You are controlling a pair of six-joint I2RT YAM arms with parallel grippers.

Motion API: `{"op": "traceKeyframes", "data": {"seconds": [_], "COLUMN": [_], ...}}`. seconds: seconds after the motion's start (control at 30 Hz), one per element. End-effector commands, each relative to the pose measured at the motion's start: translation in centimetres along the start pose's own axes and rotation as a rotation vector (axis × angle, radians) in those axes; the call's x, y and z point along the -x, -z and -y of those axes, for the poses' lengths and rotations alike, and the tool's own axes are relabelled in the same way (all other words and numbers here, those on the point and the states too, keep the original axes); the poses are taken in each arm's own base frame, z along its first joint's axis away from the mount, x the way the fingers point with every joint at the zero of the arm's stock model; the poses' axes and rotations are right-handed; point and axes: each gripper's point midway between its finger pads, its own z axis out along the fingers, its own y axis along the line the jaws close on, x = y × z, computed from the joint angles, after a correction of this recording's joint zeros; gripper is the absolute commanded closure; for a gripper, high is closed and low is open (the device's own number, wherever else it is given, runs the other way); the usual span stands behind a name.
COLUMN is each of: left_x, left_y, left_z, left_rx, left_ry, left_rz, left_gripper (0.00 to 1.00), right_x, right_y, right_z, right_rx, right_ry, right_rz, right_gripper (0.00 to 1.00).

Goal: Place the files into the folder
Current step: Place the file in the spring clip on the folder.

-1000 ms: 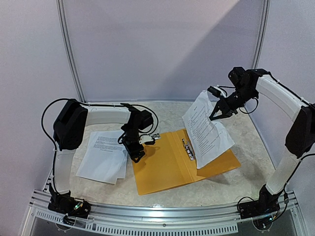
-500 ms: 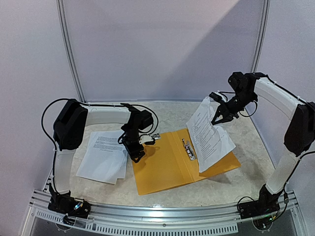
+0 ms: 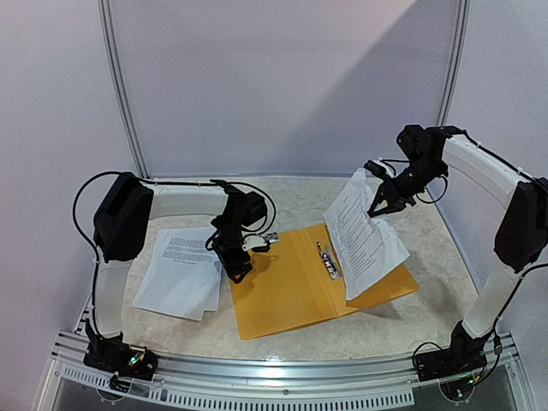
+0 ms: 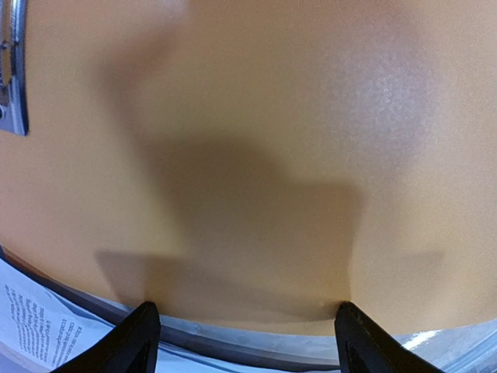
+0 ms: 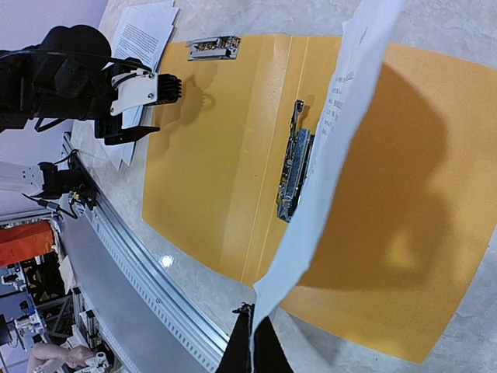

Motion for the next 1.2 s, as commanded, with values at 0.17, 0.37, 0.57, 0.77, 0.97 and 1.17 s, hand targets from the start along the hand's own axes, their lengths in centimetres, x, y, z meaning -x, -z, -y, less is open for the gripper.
{"op": "traceKeyframes", "data": {"seconds": [0.17,0.37,0.57,0.77,0.97,1.17], "left_x": [-0.5,-0.4,-0.4,-0.5,-0.3,-0.3], "left_y": [-3.8,-3.9,-3.9,-4.1,-4.2,-4.1], "left_z": [1.5,1.6,1.7,1.7,1.7,1.8], "left_rx": [-0.009,-0.009,-0.009,-0.007,-0.006,-0.005], "left_ry": [-0.042,-0.046,-0.051,-0.053,-0.055,-0.059], "left_rz": [-0.073,-0.077,-0.078,-0.081,-0.082,-0.083], "left_gripper": [0.2,0.2,0.2,0.2,0.2,0.2], "right_x": [1.2,1.3,1.4,1.1,0.6,0.5], "right_y": [-1.0,-2.0,-2.9,-2.5,-1.7,-1.5], "right_z": [1.0,1.4,1.5,0.9,-0.3,-0.5], "right_rx": [-0.008,0.016,0.045,0.057,0.062,0.058], "right_ry": [-0.023,-0.035,-0.045,-0.037,-0.006,-0.003], "right_rz": [0.009,-0.007,-0.018,-0.017,-0.009,-0.006], "right_gripper": [1.0,1.0,1.0,1.0,1.0,1.0]}}
